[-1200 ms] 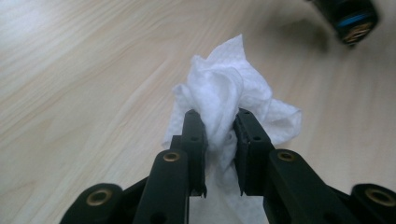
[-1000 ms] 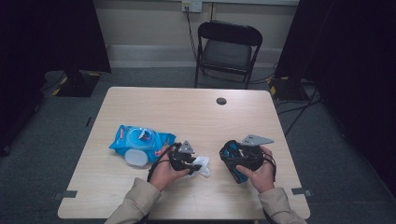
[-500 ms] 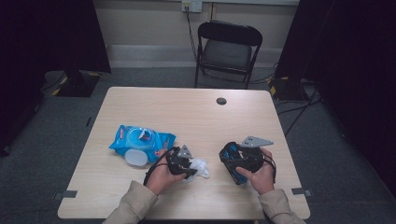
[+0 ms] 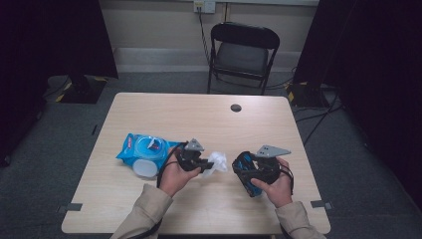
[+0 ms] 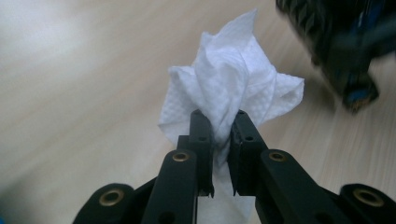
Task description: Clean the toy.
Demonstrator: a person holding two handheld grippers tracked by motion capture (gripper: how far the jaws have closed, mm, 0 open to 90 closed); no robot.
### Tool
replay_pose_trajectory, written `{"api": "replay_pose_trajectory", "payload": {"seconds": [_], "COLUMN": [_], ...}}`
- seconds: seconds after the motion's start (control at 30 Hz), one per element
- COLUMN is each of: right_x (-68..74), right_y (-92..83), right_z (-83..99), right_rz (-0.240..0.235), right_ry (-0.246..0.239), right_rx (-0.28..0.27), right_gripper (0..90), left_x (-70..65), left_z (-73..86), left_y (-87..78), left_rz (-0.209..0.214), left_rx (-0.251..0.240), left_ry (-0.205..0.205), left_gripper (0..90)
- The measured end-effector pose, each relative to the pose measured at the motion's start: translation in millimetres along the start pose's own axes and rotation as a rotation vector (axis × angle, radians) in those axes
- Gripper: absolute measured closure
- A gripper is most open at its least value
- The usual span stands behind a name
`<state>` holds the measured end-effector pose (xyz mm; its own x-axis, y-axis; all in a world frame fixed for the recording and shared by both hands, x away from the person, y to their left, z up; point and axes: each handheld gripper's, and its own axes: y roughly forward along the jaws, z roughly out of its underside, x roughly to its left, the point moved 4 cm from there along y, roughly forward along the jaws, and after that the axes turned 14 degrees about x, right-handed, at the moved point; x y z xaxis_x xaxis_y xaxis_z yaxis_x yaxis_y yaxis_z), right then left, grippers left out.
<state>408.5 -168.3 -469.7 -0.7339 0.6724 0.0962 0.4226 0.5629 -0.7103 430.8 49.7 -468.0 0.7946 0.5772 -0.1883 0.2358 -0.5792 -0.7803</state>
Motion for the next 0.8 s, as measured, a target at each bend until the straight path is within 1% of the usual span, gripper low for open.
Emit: {"api": "replay_pose_trajectory", "payload": {"seconds": [0.07, 0.13, 0.2, 0.3, 0.33, 0.4, 0.43, 0.5, 0.6, 0.8], "right_x": [2.2, 4.5, 6.3, 8.3, 9.0, 10.6, 11.4, 12.0, 10.4, 11.0], "right_y": [0.7, 1.5, 2.2, 2.6, 2.5, 1.8, 0.9, -0.9, -1.9, -2.1], "right_z": [-1.1, -2.2, -3.5, -4.9, -5.5, -7.3, -8.4, -9.8, -9.5, -11.9], "right_rz": [-0.007, -0.010, -0.017, -0.021, -0.027, -0.033, -0.031, -0.030, -0.031, -0.027], "right_ry": [-0.006, -0.014, -0.020, -0.030, -0.033, -0.038, -0.041, -0.047, -0.037, -0.038], "right_rx": [-0.002, -0.001, -0.001, 0.000, -0.004, -0.009, -0.010, -0.009, -0.015, -0.022], "right_gripper": [25.5, 25.5, 25.5, 25.5, 25.5, 25.5, 25.5, 25.5, 25.5, 25.5], "left_x": [0.5, -1.5, -5.0, -13.2, -16.5, -21.6, -23.3, -24.7, -26.1, -25.9], "left_z": [-13.3, -25.2, -35.9, -49.4, -53.2, -59.2, -61.1, -62.9, -62.7, -57.7], "left_y": [-1.8, -0.6, 1.4, 4.3, 5.2, 7.0, 7.7, 7.8, 5.7, -3.3], "left_rz": [0.015, 0.020, 0.038, 0.063, 0.079, 0.070, 0.072, 0.069, 0.075, 0.082], "left_rx": [-0.026, -0.036, -0.048, -0.046, -0.042, -0.033, -0.026, -0.025, -0.028, -0.033], "left_ry": [-0.011, 0.006, 0.017, 0.056, 0.068, 0.101, 0.111, 0.118, 0.132, 0.139], "left_gripper": [81.4, 81.4, 81.4, 81.4, 81.4, 81.4, 81.4, 81.4, 81.5, 81.6]}}
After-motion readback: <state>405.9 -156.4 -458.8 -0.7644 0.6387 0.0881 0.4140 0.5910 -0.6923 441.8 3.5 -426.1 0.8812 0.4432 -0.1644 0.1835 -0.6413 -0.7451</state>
